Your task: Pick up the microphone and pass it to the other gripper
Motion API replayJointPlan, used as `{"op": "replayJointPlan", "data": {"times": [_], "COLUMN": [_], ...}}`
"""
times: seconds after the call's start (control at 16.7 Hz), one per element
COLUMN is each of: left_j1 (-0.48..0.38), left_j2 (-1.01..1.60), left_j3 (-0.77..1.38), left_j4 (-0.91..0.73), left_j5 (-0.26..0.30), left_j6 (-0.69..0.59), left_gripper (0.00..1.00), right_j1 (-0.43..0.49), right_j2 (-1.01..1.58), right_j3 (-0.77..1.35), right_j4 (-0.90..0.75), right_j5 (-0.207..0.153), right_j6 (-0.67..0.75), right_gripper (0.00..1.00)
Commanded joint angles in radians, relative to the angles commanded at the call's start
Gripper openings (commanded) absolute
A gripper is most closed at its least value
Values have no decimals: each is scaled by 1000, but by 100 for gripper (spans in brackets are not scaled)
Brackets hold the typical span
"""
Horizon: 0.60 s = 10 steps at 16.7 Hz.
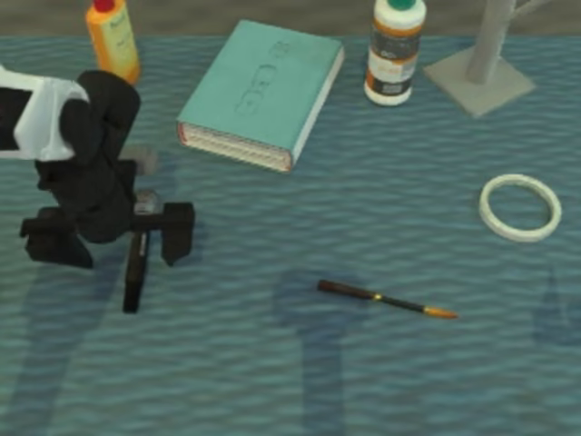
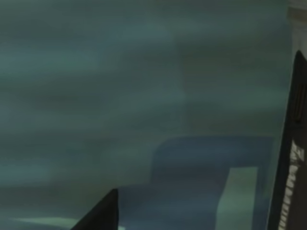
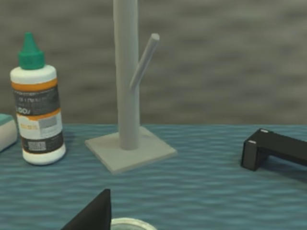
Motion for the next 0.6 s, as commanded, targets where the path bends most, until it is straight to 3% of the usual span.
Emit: {"op": "replayJointPlan", "data": {"times": [0.36, 0.6], "left_j1": [-2, -2], "left_j2": [31, 31], "left_j3": [-23, -23], "left_j4": [45, 45], "left_j5": [0, 0], "left_j6": [-2, -2], "left_gripper": [100, 70], "right_j1": [0, 0], "right_j2": [0, 0], "right_j3": [0, 0], "right_j4": [0, 0], "right_j5": [0, 0], "right_j6": [0, 0], "right_gripper": [100, 100]}}
